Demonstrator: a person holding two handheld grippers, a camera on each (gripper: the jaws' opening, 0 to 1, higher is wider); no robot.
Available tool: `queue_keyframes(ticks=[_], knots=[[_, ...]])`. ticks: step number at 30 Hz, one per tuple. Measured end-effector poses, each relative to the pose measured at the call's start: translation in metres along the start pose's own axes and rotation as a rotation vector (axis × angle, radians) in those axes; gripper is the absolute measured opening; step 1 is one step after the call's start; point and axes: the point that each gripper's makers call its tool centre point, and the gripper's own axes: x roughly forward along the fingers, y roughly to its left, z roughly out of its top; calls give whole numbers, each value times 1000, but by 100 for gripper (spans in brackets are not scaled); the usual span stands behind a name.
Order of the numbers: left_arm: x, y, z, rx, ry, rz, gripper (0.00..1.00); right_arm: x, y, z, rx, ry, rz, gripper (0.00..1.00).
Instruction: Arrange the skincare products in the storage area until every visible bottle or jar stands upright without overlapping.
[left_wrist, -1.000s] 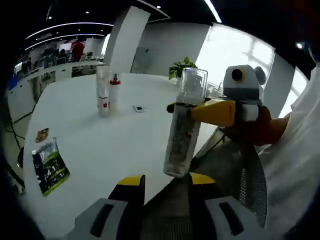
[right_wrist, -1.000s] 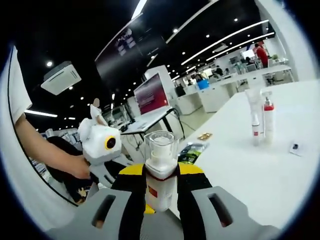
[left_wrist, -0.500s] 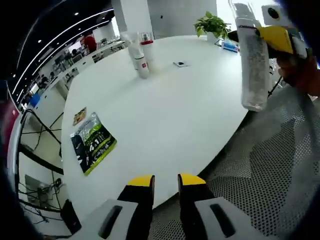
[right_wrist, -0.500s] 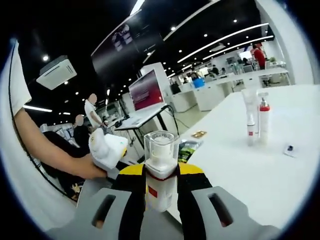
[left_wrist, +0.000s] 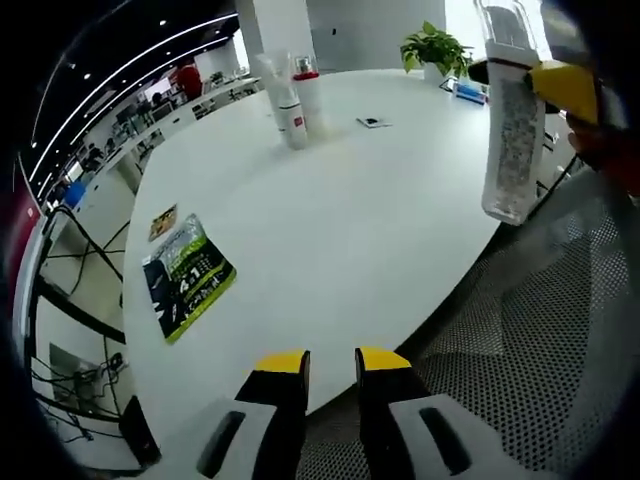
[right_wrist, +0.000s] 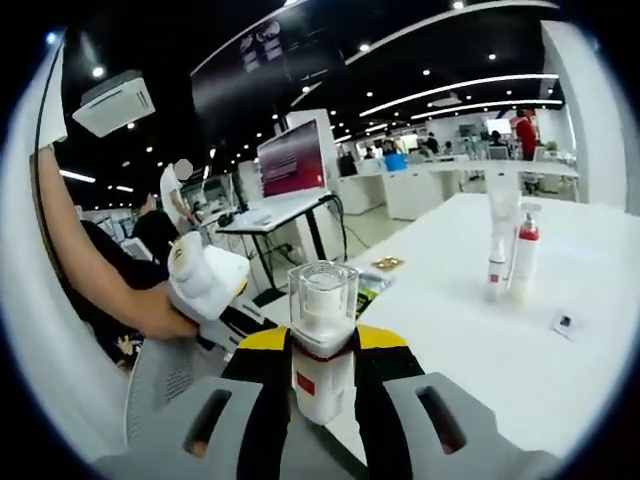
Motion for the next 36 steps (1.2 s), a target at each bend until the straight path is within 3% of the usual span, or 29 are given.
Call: queue_keyframes(ticks=[2,9,11,14,23,27,36], knots=[[2,2,-3,-4,24,7,19,2,0,-1,6,5,10,21],[1,8,-1,4,4,38,19,1,-13,-3,99,13,-2,21],[1,10,-2,3,9,50,19,2,-18,-3,84,23,-5,21],[-2,7,5,-13,-28,34,19,2,-29,-2,54,32,-23,21],[0,8,4,-14,-17,37,20,6,-81,10,39,40,-96,21],[-2,6,13,-30,-71,26,20,11,-106,20,14,23,-134,21],[0,7,9,-26,-45,27,20,22,-161,32,19,12,-215,21]])
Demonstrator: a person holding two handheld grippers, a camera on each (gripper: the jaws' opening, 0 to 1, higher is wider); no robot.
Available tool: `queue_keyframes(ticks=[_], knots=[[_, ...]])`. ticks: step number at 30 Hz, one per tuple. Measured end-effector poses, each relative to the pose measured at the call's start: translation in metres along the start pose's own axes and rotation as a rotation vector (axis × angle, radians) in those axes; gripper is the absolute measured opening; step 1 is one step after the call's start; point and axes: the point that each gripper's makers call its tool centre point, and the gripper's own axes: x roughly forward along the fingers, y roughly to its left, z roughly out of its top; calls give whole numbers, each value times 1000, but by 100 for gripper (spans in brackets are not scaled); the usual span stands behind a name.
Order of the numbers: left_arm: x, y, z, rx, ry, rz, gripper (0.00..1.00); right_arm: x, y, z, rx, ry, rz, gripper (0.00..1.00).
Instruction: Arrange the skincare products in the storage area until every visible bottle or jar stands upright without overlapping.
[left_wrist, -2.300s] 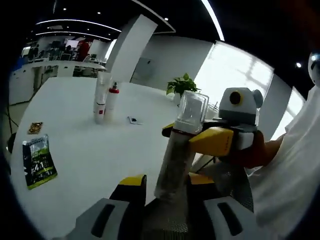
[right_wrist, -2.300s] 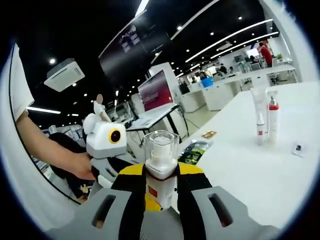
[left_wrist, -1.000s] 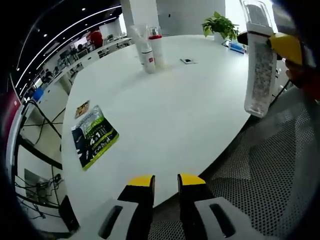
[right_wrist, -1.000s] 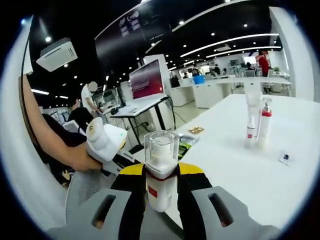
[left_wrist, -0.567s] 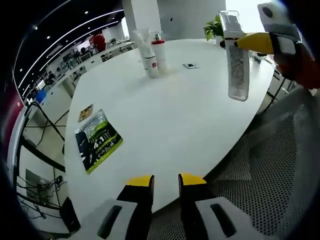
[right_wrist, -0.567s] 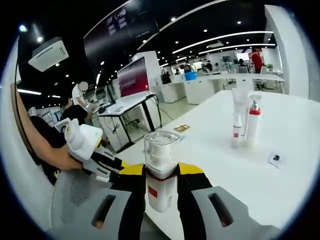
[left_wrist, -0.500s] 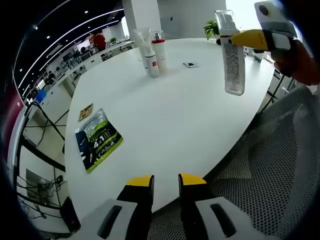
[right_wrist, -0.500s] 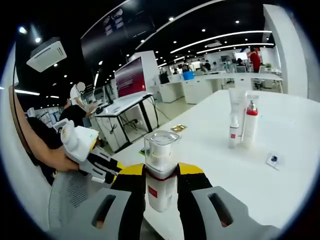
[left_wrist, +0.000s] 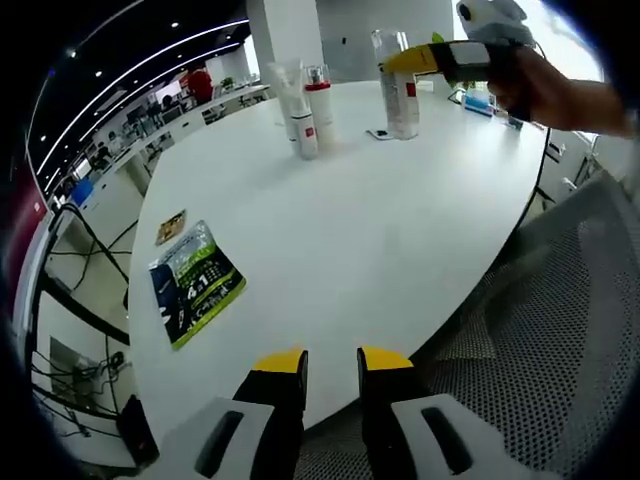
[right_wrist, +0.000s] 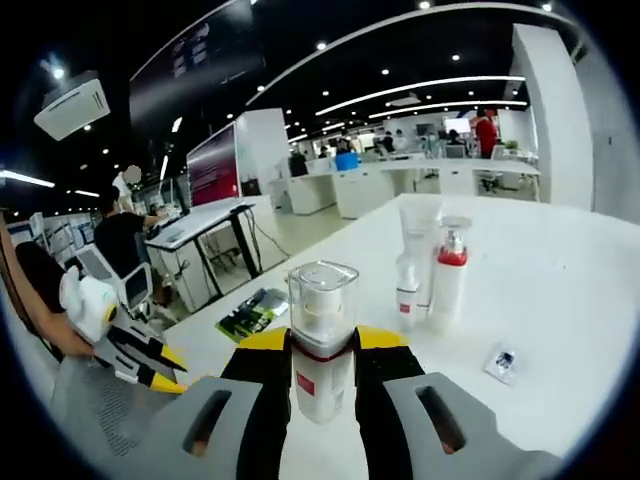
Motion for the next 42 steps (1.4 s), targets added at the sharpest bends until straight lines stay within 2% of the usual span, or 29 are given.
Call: queue_keyframes(ticks=[2,7,15,27,37,40,42], knots=[[0,0,2,1,-14,-2,20,5,-7,1,-7,4,-12,21],[2,-2,-3,19,15,-8,20,21,-28,2,-19,16,-35,21],[5,-1,-8,18,28,-16,20,42,-58,3,-39,22,-82,21],[9,-3,-17,17,55,-30,20,58,-99,-7,-42,44,-145,21],[9,-3,-19,12,64,-30,20,64,-100,-12,-82,45,-150,21],[9,-2,-19,11,66,-28,20,68,-98,-11,-97,16,-144,21],[9,-2,-19,13,63,-25,20,70,-96,-14,-119,22,-138,21]])
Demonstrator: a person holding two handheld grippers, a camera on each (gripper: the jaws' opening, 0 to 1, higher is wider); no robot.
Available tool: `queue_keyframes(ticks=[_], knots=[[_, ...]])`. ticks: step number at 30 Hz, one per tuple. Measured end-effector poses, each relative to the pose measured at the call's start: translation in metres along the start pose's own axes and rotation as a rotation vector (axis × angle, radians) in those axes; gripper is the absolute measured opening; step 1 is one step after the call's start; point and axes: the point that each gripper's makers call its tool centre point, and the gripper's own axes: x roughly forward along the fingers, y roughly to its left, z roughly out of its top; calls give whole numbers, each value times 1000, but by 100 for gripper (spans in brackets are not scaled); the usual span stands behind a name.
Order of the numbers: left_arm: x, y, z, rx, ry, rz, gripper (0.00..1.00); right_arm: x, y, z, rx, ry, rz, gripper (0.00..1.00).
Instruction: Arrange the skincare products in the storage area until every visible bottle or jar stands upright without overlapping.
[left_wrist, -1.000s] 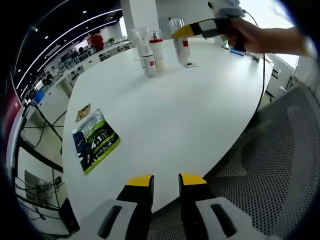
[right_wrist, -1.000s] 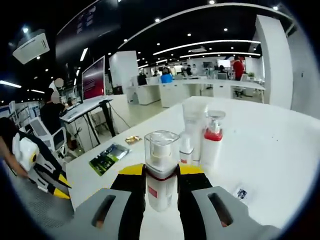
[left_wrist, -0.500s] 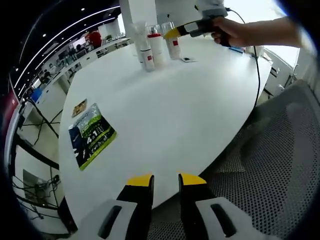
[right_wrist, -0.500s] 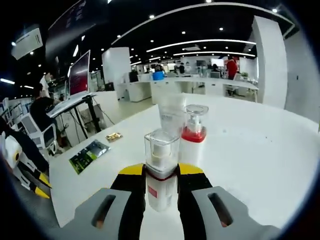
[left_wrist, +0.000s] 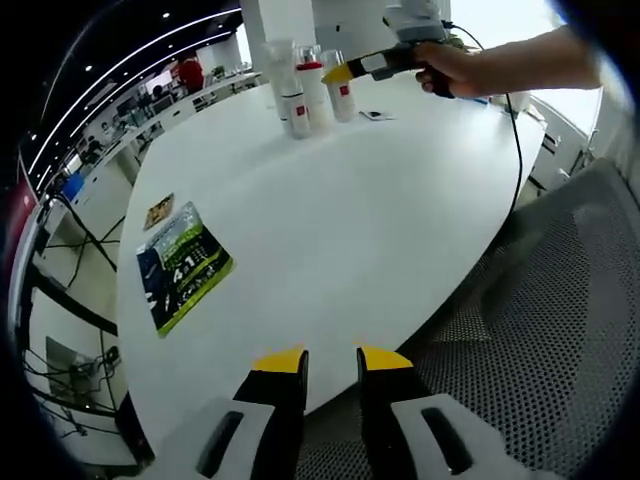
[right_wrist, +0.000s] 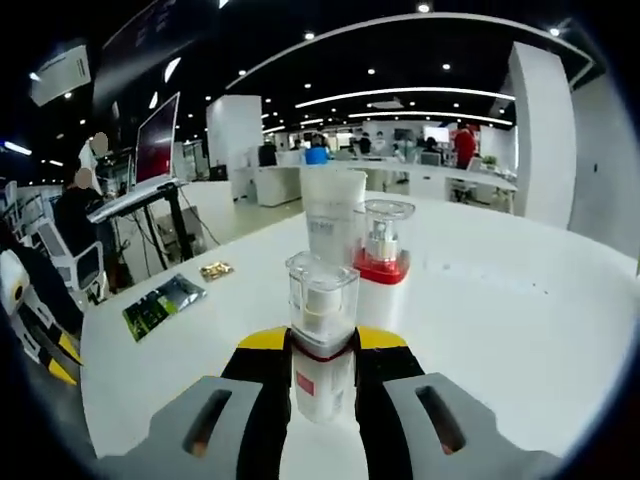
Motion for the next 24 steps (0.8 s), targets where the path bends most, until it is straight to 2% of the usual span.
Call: queue_keyframes(ticks=[12,18,24], knots=[[0,1,-1,-2,3,5,20,10,0,-6,-26,-10,-2,21],[1,1,-2,-4,7,5,20,13,-5,-3,5,-59,-8,21],[1,2,-3,-6,11,7,20,19,-2,-10,-28,-54,-1,21]])
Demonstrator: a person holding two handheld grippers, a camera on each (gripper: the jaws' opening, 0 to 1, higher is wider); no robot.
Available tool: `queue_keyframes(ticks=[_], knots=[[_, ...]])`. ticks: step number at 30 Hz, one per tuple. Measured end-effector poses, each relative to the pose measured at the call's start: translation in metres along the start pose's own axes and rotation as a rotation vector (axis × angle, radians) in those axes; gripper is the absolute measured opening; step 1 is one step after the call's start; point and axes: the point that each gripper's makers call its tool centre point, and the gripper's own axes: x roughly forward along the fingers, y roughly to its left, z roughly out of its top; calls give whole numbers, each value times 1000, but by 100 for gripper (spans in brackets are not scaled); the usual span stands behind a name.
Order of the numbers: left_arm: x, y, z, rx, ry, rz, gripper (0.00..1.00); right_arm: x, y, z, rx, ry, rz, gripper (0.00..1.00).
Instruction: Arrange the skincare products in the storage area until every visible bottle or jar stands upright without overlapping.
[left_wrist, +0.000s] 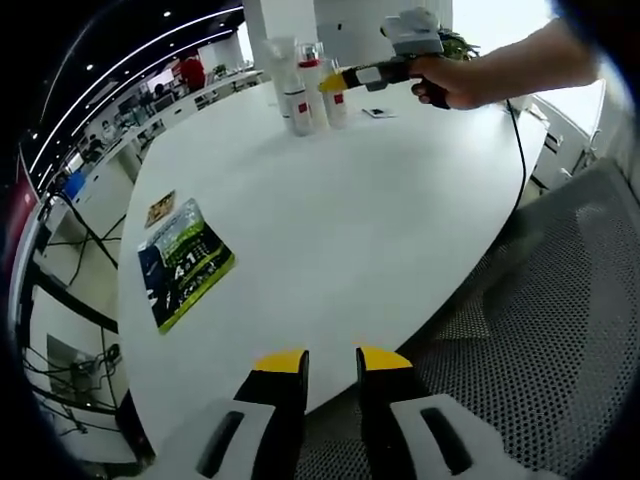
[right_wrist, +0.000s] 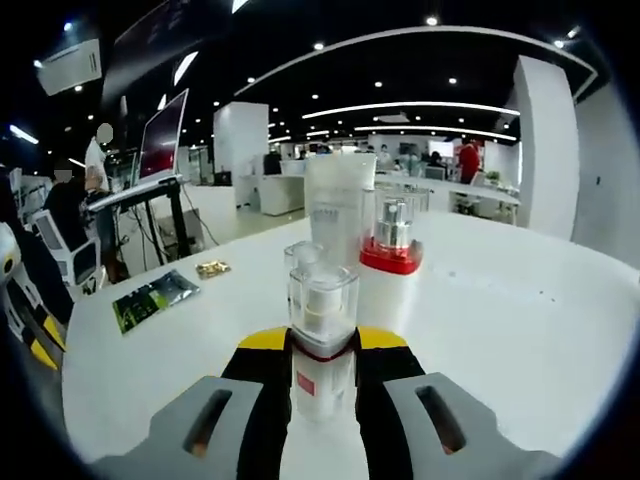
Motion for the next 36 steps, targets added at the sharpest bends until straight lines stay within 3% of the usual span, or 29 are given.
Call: queue_keyframes(ticks=[29,36], knots=[[0,2,-1,-2,8,9,20,3,-1,-4,-121,-34,-28,22],[0,3,-1,-3,9,13,20,5,-5,-3,-99,-44,-35,22]])
